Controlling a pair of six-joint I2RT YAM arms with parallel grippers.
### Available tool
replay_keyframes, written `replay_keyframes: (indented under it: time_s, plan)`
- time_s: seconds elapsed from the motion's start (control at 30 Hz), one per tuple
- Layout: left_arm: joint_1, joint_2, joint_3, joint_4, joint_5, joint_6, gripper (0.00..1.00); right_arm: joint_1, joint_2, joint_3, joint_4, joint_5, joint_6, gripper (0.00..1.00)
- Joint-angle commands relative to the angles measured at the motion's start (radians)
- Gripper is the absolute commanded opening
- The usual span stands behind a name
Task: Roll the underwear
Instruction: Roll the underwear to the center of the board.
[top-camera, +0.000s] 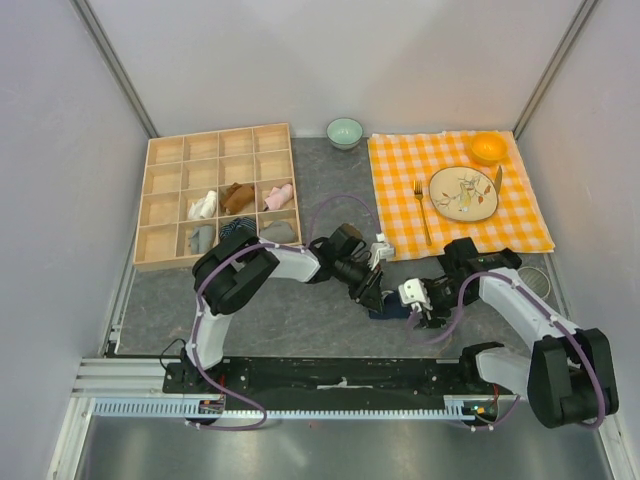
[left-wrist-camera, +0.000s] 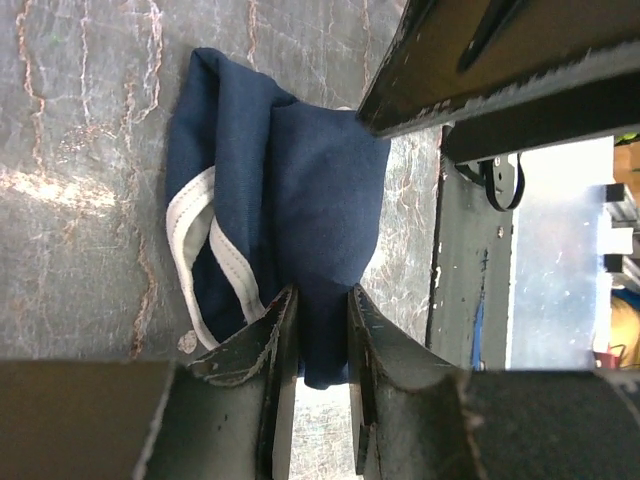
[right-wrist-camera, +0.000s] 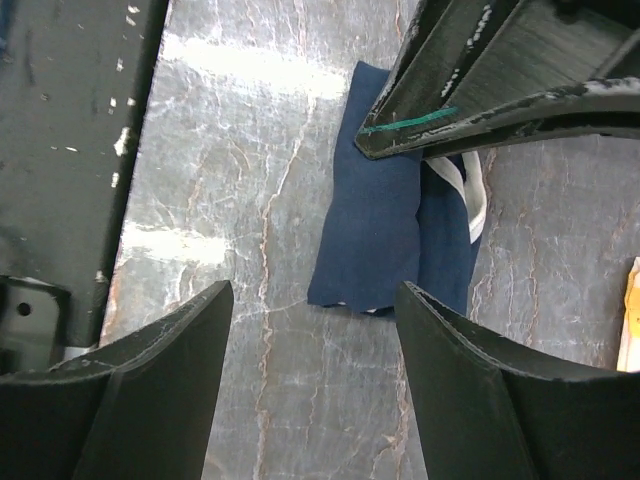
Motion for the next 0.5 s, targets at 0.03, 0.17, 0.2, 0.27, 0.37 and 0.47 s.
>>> replay_keyframes:
  time_s: [0.03, 0.17, 0.2, 0.27, 0.37, 0.47]
  plan:
    - [0.0, 0.072, 0.017, -0.156, -0.071, -0.081, 0.31, 0.118, -0.051, -0.066, 0.267, 0.108, 0.183, 0.74]
    - [0.0, 0.083, 0.04, -0.168, -0.088, -0.109, 0.33, 0.207, 0.004, -0.076, 0.353, 0.203, 0.251, 0.68]
    - [0.001, 0.086, 0.042, -0.168, -0.094, -0.116, 0.33, 0.231, 0.021, -0.073, 0.364, 0.236, 0.254, 0.63]
    - [0.001, 0.08, 0.043, -0.169, -0.115, -0.132, 0.38, 0.248, 0.068, -0.062, 0.364, 0.262, 0.262, 0.58]
    - [0.001, 0.035, 0.025, -0.16, -0.191, -0.142, 0.44, 0.265, 0.108, -0.045, 0.349, 0.285, 0.262, 0.45]
    - [0.001, -0.08, -0.038, -0.117, -0.327, -0.144, 0.55, 0.267, 0.125, -0.031, 0.32, 0.28, 0.255, 0.33]
